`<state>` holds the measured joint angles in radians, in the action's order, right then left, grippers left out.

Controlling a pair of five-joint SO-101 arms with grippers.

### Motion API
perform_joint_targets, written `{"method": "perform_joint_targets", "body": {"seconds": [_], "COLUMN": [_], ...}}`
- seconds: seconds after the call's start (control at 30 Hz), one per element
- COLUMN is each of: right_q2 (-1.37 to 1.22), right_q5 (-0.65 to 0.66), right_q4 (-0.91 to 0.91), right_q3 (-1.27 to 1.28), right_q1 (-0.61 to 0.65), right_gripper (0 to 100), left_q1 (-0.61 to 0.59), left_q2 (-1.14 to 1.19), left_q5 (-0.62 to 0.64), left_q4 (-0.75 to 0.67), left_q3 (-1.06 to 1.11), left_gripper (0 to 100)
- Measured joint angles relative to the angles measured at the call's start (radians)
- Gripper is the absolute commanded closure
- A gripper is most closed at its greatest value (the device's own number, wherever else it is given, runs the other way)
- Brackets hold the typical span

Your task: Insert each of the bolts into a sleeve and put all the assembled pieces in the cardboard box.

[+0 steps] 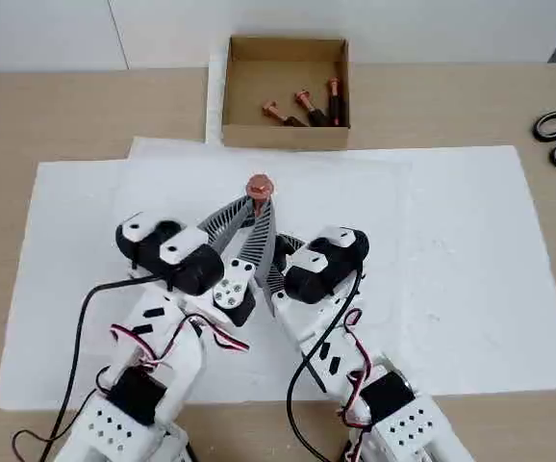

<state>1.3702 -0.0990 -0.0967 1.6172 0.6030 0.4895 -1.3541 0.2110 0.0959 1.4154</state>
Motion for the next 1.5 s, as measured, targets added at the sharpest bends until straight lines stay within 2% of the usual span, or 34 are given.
{"method": "perform_joint_targets", "body": {"seconds": [0.13, 0.3, 0.43, 1.0, 1.2, 1.5], "right_q2": [0.000, 0.000, 0.000, 0.000, 0.000, 0.000], "right_q5": [0.000, 0.000, 0.000, 0.000, 0.000, 0.000], "right_q4": [0.000, 0.000, 0.000, 0.000, -0.020, -0.020], "right_q3": [0.000, 0.000, 0.000, 0.000, 0.000, 0.000], "right_q1": [0.000, 0.000, 0.021, 0.020, 0.020, 0.020], "right_gripper": [99.5, 99.5, 99.5, 99.5, 99.5, 99.5], "left_q1": [0.003, 0.018, 0.020, 0.002, -0.003, -0.003], "left_q2": [0.000, 0.000, 0.000, 0.000, 0.000, 0.002], "left_q5": [0.000, 0.087, 0.101, 0.080, 0.078, 0.077], "left_q4": [-0.074, -0.080, -0.083, -0.086, -0.144, -0.146], "left_q3": [0.025, 0.040, 0.052, 0.091, 0.092, 0.101], "left_gripper": [99, 99, 99, 99, 99, 99]}}
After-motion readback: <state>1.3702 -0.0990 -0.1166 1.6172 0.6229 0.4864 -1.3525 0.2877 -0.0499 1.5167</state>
